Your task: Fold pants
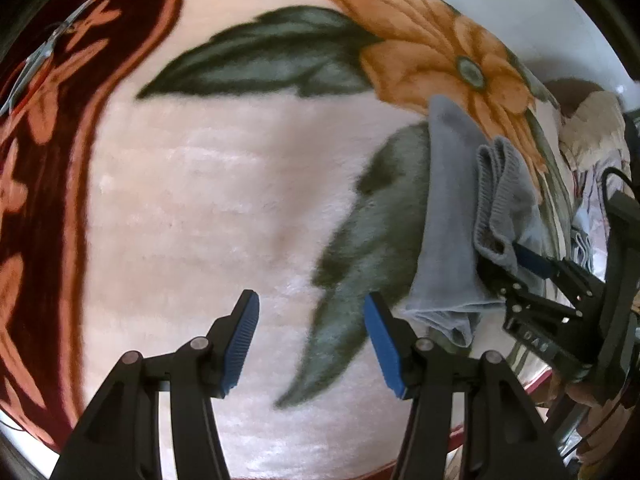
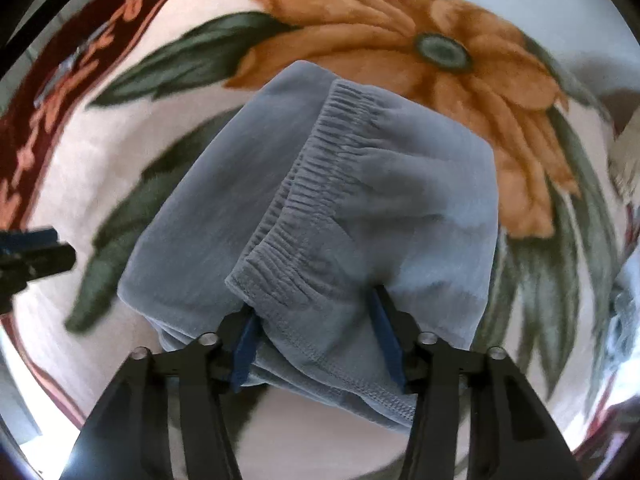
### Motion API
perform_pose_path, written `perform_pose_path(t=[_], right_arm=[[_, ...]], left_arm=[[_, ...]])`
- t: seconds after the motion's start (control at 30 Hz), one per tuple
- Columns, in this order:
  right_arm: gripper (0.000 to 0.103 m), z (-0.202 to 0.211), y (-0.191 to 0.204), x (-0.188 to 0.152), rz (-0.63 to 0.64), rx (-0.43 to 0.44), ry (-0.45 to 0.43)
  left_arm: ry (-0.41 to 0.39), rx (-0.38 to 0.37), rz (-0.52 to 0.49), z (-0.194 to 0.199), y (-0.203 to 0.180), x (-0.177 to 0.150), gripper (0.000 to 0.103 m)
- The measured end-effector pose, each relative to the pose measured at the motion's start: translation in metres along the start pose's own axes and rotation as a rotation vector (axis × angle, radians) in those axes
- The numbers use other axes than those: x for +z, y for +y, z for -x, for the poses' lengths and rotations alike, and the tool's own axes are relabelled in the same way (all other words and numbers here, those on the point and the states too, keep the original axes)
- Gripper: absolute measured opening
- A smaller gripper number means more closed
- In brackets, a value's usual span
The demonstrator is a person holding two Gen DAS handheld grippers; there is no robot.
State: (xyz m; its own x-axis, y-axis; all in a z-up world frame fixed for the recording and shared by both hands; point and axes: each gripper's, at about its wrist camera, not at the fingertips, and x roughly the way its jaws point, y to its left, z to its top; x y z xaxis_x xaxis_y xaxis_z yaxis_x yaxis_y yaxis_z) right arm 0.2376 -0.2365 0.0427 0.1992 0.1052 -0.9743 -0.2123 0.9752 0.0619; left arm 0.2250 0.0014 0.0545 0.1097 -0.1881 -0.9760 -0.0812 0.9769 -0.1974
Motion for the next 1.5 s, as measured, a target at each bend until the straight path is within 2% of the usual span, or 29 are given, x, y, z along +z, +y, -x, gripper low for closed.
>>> perform_pose_path(t=[0.03,0.07,0.23,0.3,0.5,0.63,0.7,0.8,0.83,0.97,1.1,1.27,1.43,1.5], right_arm=[[0.028,0.003,-0.011,0.002,-0.068,0.062,-0.003],[0.024,0.006,-0.024,0.003,-0.153,0.125,-0.007],[0.019,0.016,-0.069,-0.006,-0.444,0.307,-0.046],[0.018,0.023,-0.074,-0.008,-0.470,0.335,-0.063],[0.017,0.044,-0.062,-0.004,-0.384,0.343,-0.093],[0.017,0.051,-0.063,-0.002,-0.351,0.297,-0.119],[0.017,0.049,-0.059,-0.001,-0.314,0.263,-0.106],[0.024,0.032,-0.051,-0.004,-0.248,0.257,-0.015],[0.030,0.026,-0.047,-0.005,-0.223,0.239,0.016],[0.036,0.021,-0.031,-0.012,-0.103,0.159,0.020],[0.040,0.017,-0.018,-0.015,-0.017,0.104,0.016],[0.052,0.013,-0.010,-0.015,0.004,0.081,0.007],[0.052,0.000,0.005,-0.018,0.139,-0.055,0.004],[0.047,-0.002,0.006,-0.021,0.162,-0.084,-0.002]], left_arm=[[0.000,0.000,0.006,0.000,0.001,-0.001,0.058],[-0.002,0.000,0.012,0.001,0.002,-0.001,0.058],[-0.005,0.010,0.009,0.002,0.005,-0.004,0.058],[-0.004,0.012,0.017,0.002,0.006,-0.005,0.058],[-0.002,0.011,0.017,0.003,0.004,-0.008,0.058],[-0.014,-0.010,0.004,0.009,-0.006,-0.006,0.058],[-0.022,-0.042,-0.013,0.013,-0.016,-0.002,0.058],[-0.035,-0.077,-0.054,0.016,-0.036,0.003,0.058],[-0.040,-0.082,-0.067,0.017,-0.042,0.005,0.058],[-0.044,-0.105,-0.079,0.013,-0.057,0.009,0.058],[-0.021,-0.091,-0.082,-0.002,-0.059,0.007,0.058],[-0.001,-0.061,-0.069,-0.013,-0.050,0.001,0.058],[-0.001,-0.043,-0.088,-0.016,-0.048,-0.002,0.058],[-0.001,-0.044,-0.088,-0.015,-0.047,-0.003,0.058]])
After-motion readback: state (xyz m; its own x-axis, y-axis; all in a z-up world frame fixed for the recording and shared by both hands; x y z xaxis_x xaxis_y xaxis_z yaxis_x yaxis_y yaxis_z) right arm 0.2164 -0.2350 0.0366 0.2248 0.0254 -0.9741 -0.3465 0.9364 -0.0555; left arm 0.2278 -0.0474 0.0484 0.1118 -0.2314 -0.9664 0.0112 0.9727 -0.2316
